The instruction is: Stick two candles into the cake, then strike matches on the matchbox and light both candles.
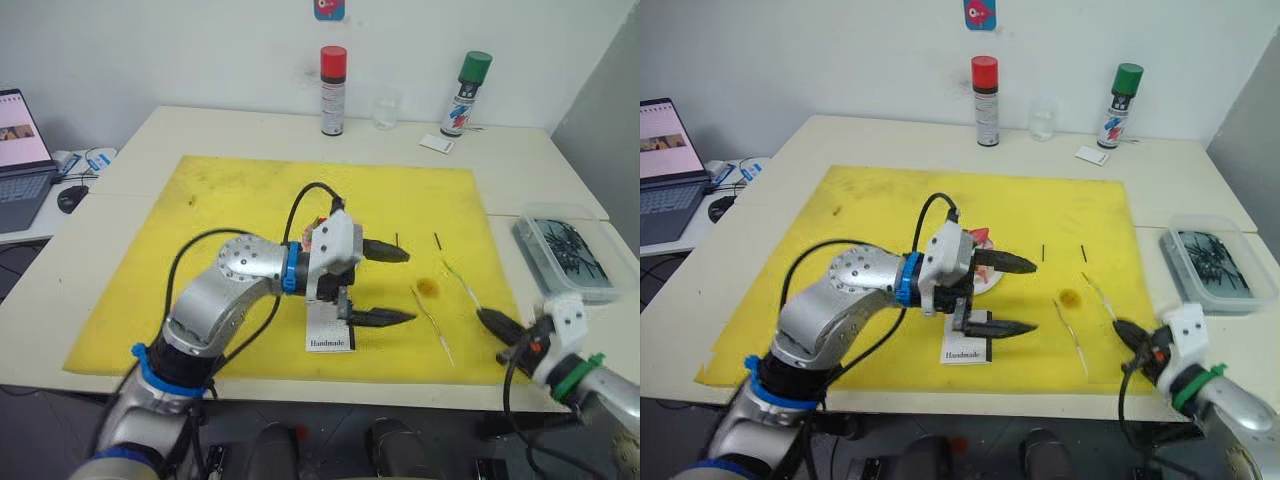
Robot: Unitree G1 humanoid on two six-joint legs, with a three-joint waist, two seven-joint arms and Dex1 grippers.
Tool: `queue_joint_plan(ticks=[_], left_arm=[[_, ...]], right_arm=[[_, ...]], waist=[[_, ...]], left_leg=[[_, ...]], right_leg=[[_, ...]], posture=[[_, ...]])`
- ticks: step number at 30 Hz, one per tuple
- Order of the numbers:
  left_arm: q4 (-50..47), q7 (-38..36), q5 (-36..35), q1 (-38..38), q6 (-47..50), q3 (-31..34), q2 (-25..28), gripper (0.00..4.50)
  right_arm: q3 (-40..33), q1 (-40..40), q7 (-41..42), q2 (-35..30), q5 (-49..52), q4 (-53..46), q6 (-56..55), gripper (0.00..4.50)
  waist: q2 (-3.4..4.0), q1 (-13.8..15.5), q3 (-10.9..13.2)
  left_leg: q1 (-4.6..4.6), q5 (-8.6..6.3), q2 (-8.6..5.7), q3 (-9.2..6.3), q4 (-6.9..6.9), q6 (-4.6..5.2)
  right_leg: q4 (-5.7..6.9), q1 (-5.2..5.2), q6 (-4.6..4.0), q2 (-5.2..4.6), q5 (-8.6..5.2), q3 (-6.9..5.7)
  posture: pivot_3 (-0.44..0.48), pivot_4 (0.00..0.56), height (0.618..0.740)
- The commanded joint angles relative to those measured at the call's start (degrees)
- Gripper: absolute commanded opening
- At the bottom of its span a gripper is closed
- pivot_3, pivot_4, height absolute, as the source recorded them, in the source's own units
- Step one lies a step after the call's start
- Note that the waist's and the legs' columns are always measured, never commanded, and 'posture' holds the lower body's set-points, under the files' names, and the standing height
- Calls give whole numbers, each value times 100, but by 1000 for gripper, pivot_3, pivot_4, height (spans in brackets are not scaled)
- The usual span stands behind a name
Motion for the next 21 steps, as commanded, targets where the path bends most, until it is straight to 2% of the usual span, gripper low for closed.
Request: queue_joint_plan(ticks=[1,4,7,10,21], left_arm=[[-59,1405,-754,323,772,810,-785,3851],[-54,2248,-1158,430,1157,1126,-1481,2896],[21,2703,-1407,333,1377,1245,-1933,1951],[198,2940,-1535,155,1407,1303,-2198,1951],[724,3130,-1576,-79,1132,1307,-2538,1951]], right_arm=[[254,-569,-313,192,5,-348,-267,0],[695,-982,-345,215,-280,-288,-458,0],[905,-1273,-361,250,-342,-206,-574,0],[1008,-1454,-297,214,-308,-194,-608,0],[1021,-1759,-170,56,-129,-265,-512,0]], waist=[[0,13,0],[1,18,1],[-1,37,1],[-3,49,2],[-3,21,3]], left_leg=[[0,0,0,-7,-1,0],[-1,0,0,-13,-5,0],[-8,0,-7,-11,-5,-1],[-10,-1,-11,-12,-5,-1],[-8,-1,-13,-12,-8,-2]], right_leg=[[0,1,0,2,0,-6],[-1,0,-3,6,-2,-10],[-7,0,-1,3,-3,-8],[-8,1,2,1,-5,-7],[-10,-3,1,3,-5,-3]], posture=[[0,150,740],[0,150,740],[0,150,740],[0,150,740],[0,150,740]])
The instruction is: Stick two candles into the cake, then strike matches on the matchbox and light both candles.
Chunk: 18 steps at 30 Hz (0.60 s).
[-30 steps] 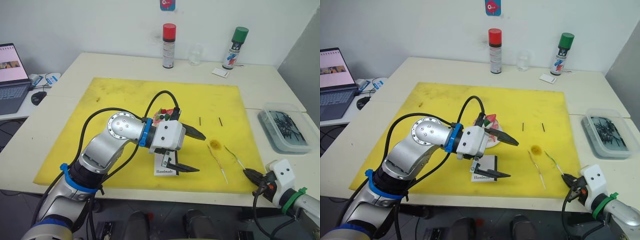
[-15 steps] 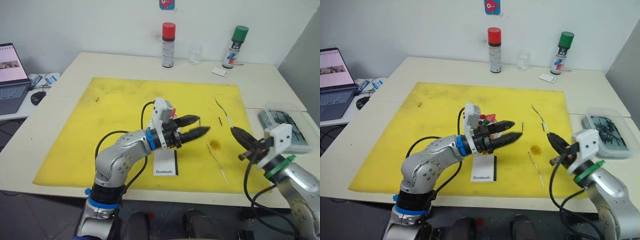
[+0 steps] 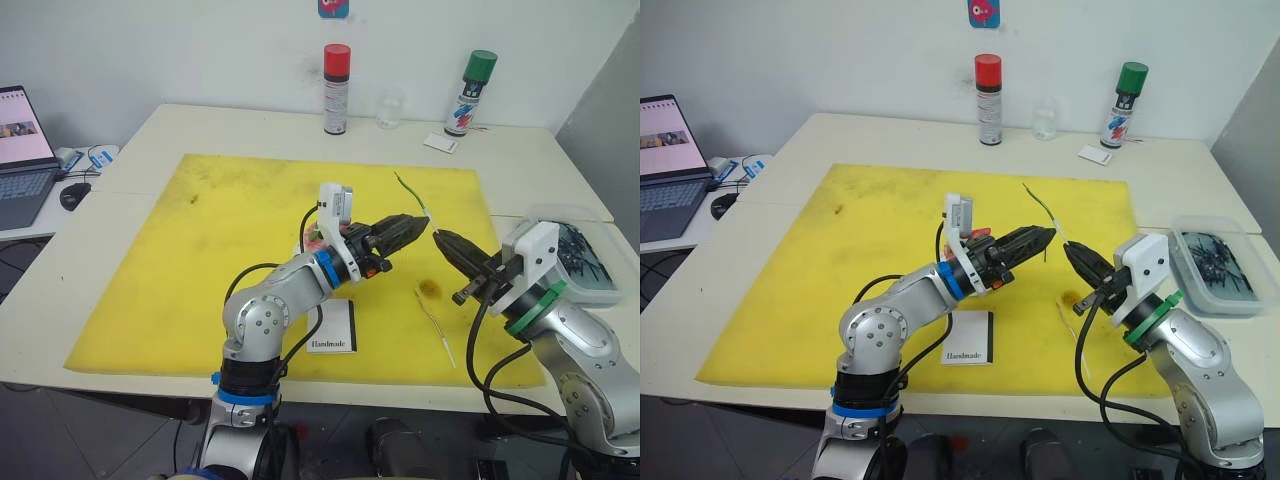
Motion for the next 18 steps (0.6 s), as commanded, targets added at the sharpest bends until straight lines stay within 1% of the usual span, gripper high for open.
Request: queue_joint_plan(ticks=[1,10,18], left_arm=[[0,-23,-69,-157,-233,-46,-149,1951],[108,-70,-3,-185,-623,-181,-269,1951],[205,-66,-10,-168,-723,-255,-236,1951]], right_arm=[[-43,-106,-8,-58,113,-205,-21,0],[98,-64,-40,-83,40,-314,-8,0],[134,-197,-139,-57,116,-371,96,0]], waist=[[0,0,0],[-1,-1,1],[-2,-1,2]], left_leg=[[0,0,0,0,-1,0],[0,-1,-1,0,-9,-2],[-1,-3,-2,0,-14,-4]], right_leg=[[-2,0,0,0,0,0],[-8,-2,-3,-1,-2,3],[-17,-3,-4,-1,-2,4]], posture=[[0,150,740],[0,150,740],[0,150,740]])
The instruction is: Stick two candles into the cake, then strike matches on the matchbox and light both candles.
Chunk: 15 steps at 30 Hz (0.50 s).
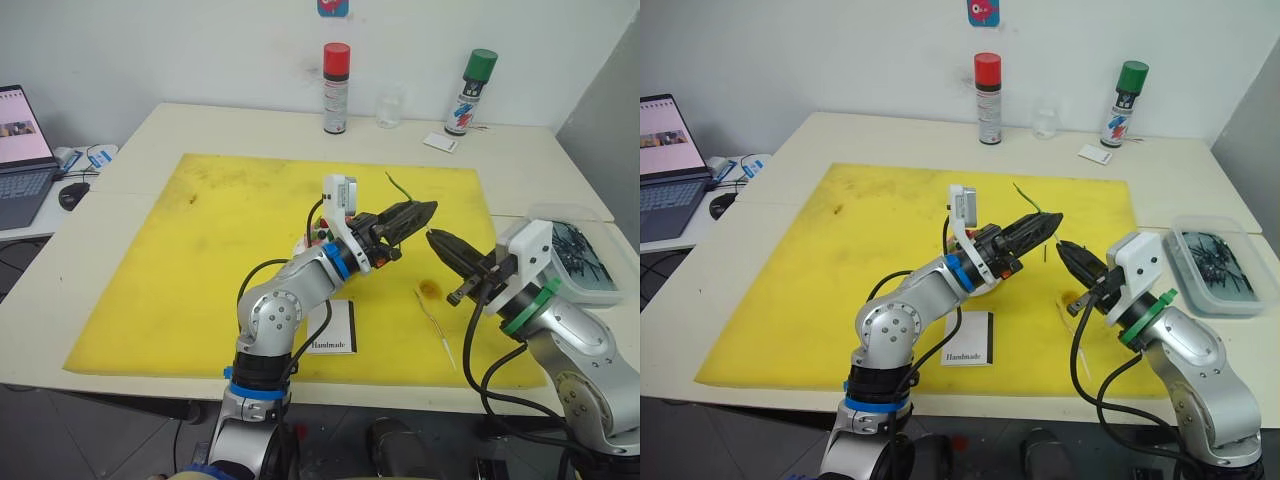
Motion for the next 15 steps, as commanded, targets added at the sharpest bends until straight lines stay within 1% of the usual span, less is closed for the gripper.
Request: queue_joint_plan(ticks=[1,5,8,12,13,15], left_arm=[[-27,-55,-15,-65,-121,-80,-72,1951],[-13,-38,-19,-63,-157,-88,-98,1951],[-21,-30,-34,-57,-190,-79,-117,1380],[-12,-17,-51,-68,-216,-86,-141,105],[-19,-14,-60,-67,-220,-84,-139,16],[-24,-1,-67,-71,-227,-80,-137,16]], right_arm=[[-35,-122,-48,-31,111,-264,-3,0],[-30,-158,-77,-23,152,-277,36,0],[-8,-155,-102,-21,155,-290,52,0],[0,-158,-129,-24,190,-299,87,0],[13,-157,-142,-21,197,-307,98,0],[48,-152,-155,-15,192,-307,112,0]], waist=[[0,0,0],[-1,0,1],[-1,1,1],[-1,1,1],[-1,1,1],[-1,1,2]], left_leg=[[0,0,0,0,-1,0],[-1,-2,0,0,-8,-2],[-1,-3,0,0,-13,-4],[-1,-4,0,0,-22,-6],[-1,-4,0,0,-24,-6],[-1,-4,0,1,-29,-6]], right_leg=[[-2,0,0,0,0,0],[-11,0,0,0,0,0],[-15,0,-2,0,-1,0],[-21,-1,-4,0,-3,0],[-22,-1,-5,0,-3,0],[-24,-2,-5,0,-3,0]], posture=[[0,150,740],[0,150,740],[0,150,740],[0,150,740],[0,150,740],[0,150,740]])
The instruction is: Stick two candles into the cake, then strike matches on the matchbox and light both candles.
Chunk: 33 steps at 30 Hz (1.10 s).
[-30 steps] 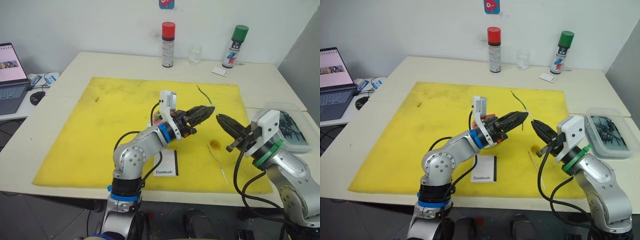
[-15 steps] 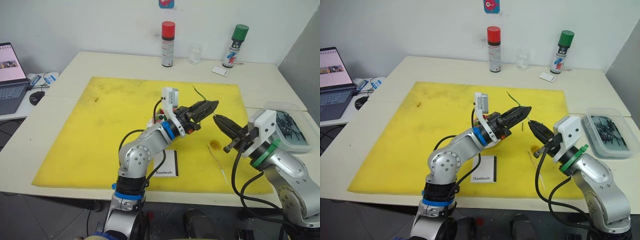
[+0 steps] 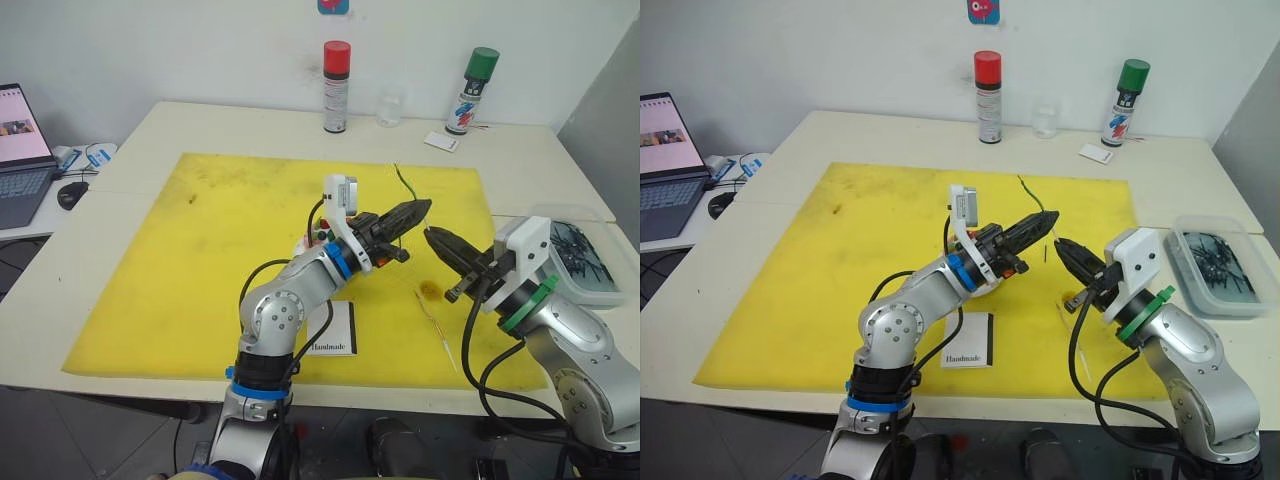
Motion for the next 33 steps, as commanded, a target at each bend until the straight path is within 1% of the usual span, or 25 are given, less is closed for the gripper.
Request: queue_joint_plan(ticks=[1,5,8,12,15,17,19,20,21,23,26,29,31,33], left_arm=[[-94,-7,-59,-73,-105,-31,-102,16],[-127,30,-32,-111,-61,-11,-20,16],[-190,23,11,-232,2,98,249,0],[-293,-148,15,-507,166,389,1102,0],[-331,-479,-76,-825,406,806,2203,0],[-246,-794,-61,-905,506,992,2922,0],[-114,-1187,14,-831,520,1084,3564,0],[-53,-1322,31,-774,501,1105,3749,0],[25,-1431,59,-713,462,1116,3884,0],[187,-1594,159,-545,344,1090,3994,0],[321,-1718,241,-390,196,1019,3891,0],[407,-1613,171,-315,159,1096,3558,0],[466,-1607,248,-277,87,1093,3444,0],[552,-1620,341,-279,3,1067,3372,0]], right_arm=[[43,-77,-38,-16,60,-269,-16,0],[229,-224,-83,8,23,-192,77,0],[468,-543,-126,47,-35,-19,185,630],[826,-1073,-82,59,-280,308,184,2066],[1180,-1578,10,-71,-485,631,441,3136],[1460,-1860,152,-164,-617,830,582,3809],[1679,-2086,337,-164,-644,1016,644,3809],[1723,-2148,377,-130,-648,1077,648,3809],[1748,-2203,397,-80,-661,1143,634,3809],[1812,-2282,435,35,-678,1271,608,3809],[1924,-2333,510,120,-741,1356,576,3809],[1938,-2342,532,174,-809,1372,540,3809],[1919,-2336,544,207,-832,1340,559,3809],[1898,-2328,547,228,-850,1295,589,3809]], waist=[[0,0,0],[0,-1,0],[1,-17,0],[4,-18,2],[9,-19,12],[13,-16,24],[15,-12,27],[16,-8,28],[17,3,28],[16,46,29],[15,93,32],[16,148,32],[16,152,32],[16,151,32]], left_leg=[[0,0,0,0,-2,0],[0,0,0,0,-14,0],[1,1,0,1,-32,0],[0,1,0,1,-50,0],[0,-1,2,0,-64,-3],[-3,-2,3,0,-70,-5],[-4,-4,5,1,-78,-8],[-4,-7,6,3,-79,-12],[-5,-12,8,3,-80,-21],[-9,-20,10,2,-79,-32],[-23,-23,13,1,-77,-36],[-54,-23,16,-9,-70,-37],[-92,-22,16,-20,-58,-37],[-100,-22,15,-22,-50,-38]], right_leg=[[-2,0,0,0,0,0],[-15,0,0,0,0,0],[-37,1,4,0,4,1],[-46,-2,3,1,4,0],[-46,-8,15,2,10,-5],[-43,-15,18,2,10,-9],[-44,-21,11,3,6,-11],[-44,-22,5,3,3,-12],[-43,-22,-1,2,0,-15],[-44,-19,-4,-2,-6,-26],[-45,-25,-6,-5,-7,-39],[-39,-49,-7,-5,-7,-55],[-22,-85,-8,-4,-7,-67],[8,-98,-9,-4,-8,-68]], posture=[[0,150,740],[0,150,740],[0,150,740],[0,150,740],[0,150,740],[0,150,740],[0,150,740],[0,150,740],[0,150,740],[0,150,740],[0,150,740],[0,150,740],[0,150,740],[0,150,740]])
